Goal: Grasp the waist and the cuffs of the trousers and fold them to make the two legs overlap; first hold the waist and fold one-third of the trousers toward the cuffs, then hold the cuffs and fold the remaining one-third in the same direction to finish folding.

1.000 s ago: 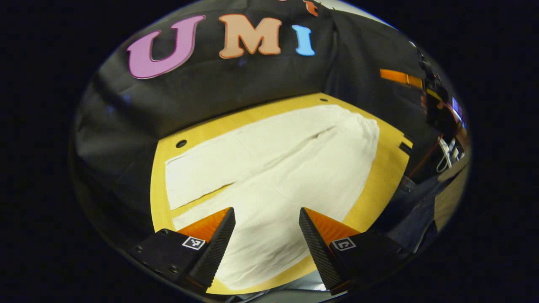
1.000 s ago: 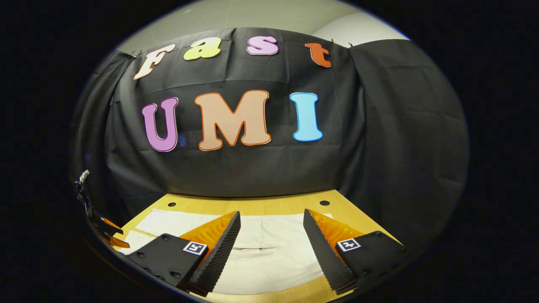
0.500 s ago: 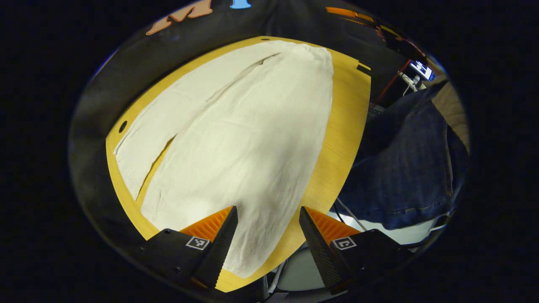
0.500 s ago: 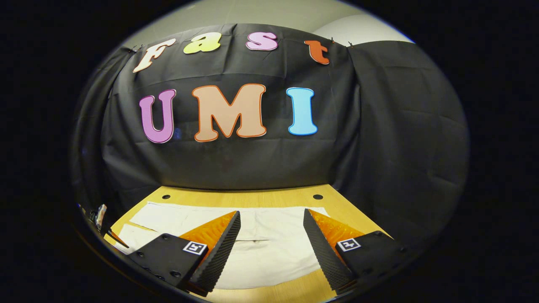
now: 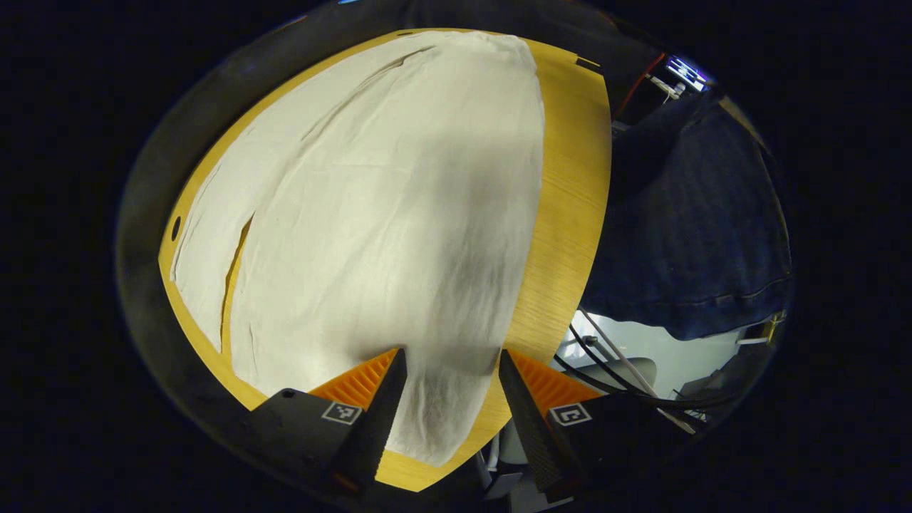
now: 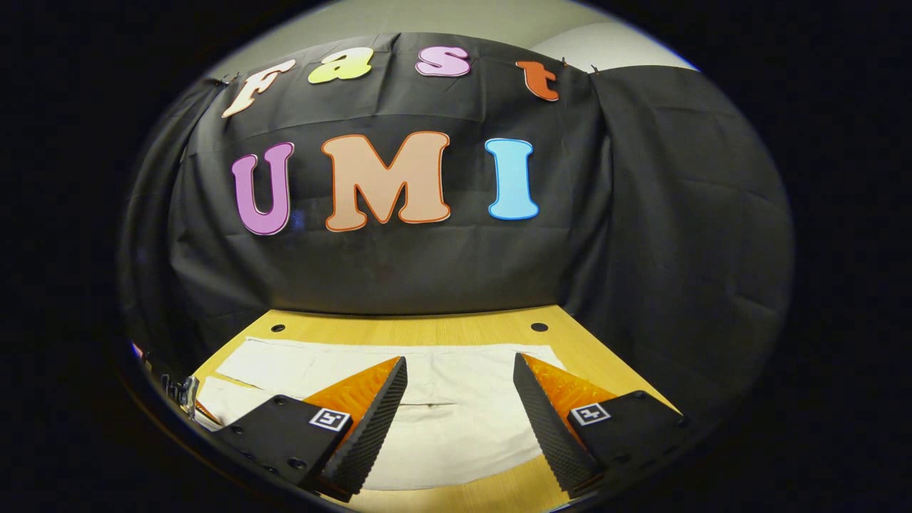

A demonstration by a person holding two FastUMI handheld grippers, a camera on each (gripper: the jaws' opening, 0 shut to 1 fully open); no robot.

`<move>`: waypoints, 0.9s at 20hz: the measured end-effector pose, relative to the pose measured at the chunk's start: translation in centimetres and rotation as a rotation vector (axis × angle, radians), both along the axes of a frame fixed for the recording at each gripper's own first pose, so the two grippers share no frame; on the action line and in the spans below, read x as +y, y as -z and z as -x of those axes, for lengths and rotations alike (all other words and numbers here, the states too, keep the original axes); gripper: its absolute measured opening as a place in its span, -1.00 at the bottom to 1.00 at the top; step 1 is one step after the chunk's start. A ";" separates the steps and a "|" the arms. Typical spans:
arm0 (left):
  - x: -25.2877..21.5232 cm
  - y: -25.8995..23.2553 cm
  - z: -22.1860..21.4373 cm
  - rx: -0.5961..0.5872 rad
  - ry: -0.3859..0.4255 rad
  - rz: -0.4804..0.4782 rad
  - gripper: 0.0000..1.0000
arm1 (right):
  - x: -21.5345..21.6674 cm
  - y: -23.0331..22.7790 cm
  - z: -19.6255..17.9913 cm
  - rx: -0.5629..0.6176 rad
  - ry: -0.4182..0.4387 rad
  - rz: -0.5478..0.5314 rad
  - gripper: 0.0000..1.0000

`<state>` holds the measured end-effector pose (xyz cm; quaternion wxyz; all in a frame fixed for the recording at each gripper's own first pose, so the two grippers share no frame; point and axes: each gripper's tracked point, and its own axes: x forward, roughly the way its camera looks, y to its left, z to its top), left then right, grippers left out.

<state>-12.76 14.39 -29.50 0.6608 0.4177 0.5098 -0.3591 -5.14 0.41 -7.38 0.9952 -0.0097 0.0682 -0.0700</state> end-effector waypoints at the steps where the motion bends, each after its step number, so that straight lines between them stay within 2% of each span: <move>1: 0.1 0.2 -0.1 0.006 0.006 -0.011 0.58 | 0.0 0.2 -0.2 0.005 -0.003 0.000 0.92; 8: 0.5 0.9 -0.4 0.011 0.051 -0.088 0.45 | -0.3 0.7 -1.6 0.028 -0.016 -0.005 0.92; 9: 0.6 1.0 -0.2 0.018 0.052 -0.104 0.46 | -0.3 1.1 -1.9 0.036 -0.021 -0.003 0.84; 10: 0.7 1.0 -0.2 0.021 0.057 -0.113 0.46 | -0.3 1.3 -2.2 0.042 -0.027 -0.001 0.92; 12: 0.7 0.9 -0.2 0.031 0.067 -0.132 0.41 | -0.1 1.7 -2.7 0.054 -0.056 -0.001 0.92; 13: 0.6 0.8 -0.3 0.032 0.067 -0.135 0.39 | -0.2 1.9 -3.0 0.060 -0.073 0.010 0.84; 15: 0.8 0.7 -0.8 0.035 0.067 -0.142 0.25 | -0.6 2.6 -3.7 0.084 -0.112 0.049 0.92; 16: 0.8 0.7 -1.0 0.036 0.062 -0.150 0.08 | -0.7 3.0 -4.0 0.100 -0.136 0.069 0.92; 18: 0.8 0.6 -1.4 0.036 0.056 -0.160 -0.13 | -1.1 4.3 -4.3 0.144 -0.194 0.097 0.92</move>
